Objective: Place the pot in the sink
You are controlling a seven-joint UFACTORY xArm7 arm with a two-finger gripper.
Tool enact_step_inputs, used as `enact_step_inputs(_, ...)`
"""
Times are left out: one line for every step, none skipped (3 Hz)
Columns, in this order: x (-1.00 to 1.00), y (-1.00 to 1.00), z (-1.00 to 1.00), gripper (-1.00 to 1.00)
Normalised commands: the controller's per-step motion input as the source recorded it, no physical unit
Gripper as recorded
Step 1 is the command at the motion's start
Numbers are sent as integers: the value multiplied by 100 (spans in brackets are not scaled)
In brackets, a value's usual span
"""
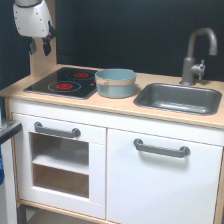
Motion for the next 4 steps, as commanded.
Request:
enact_step_inputs(36, -12, -10, 100)
enact_step_inputs(42, -13, -10, 100)
enact_step_inputs(72, -15, -5, 100)
enact_step_inputs(89, -10, 1, 100)
